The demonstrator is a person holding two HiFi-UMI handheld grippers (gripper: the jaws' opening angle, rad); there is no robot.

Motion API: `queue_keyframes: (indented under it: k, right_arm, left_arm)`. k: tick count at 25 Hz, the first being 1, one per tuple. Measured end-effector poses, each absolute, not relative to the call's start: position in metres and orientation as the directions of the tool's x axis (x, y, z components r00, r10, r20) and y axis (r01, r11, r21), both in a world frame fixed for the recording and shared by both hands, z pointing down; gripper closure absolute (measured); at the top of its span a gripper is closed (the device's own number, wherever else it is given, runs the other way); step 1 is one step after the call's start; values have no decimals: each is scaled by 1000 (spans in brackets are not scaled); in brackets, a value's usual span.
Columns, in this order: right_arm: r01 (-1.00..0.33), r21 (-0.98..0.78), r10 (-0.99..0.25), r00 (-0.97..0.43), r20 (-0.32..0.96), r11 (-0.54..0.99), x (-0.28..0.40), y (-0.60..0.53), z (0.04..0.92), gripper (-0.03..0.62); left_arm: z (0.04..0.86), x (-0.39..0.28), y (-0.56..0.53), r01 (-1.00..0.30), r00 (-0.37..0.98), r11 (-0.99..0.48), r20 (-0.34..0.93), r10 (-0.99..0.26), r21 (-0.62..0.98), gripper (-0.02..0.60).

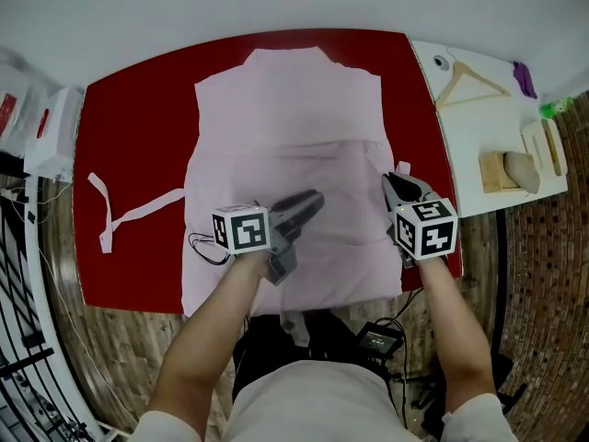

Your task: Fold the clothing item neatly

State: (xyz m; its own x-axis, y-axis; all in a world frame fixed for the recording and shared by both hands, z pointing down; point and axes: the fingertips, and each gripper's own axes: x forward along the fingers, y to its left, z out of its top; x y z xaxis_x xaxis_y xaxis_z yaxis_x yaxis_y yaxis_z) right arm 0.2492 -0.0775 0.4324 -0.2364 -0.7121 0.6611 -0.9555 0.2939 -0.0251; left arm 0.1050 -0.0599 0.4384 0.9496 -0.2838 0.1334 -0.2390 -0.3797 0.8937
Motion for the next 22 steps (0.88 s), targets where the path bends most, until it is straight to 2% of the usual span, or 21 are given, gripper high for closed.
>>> queue_keyframes:
  k: [16,22]
  right_arm:
    - [-900,-77,-690,-383,614,430,151,-89,425,566]
    - [-872,-95,-667,-433,606,480,120,-90,428,566]
  left_arm:
    - [433,87,-85,-172,947,-315,68,-315,934,462]
    - [436,80,-93,-141,946,-283,44,-322,949,415]
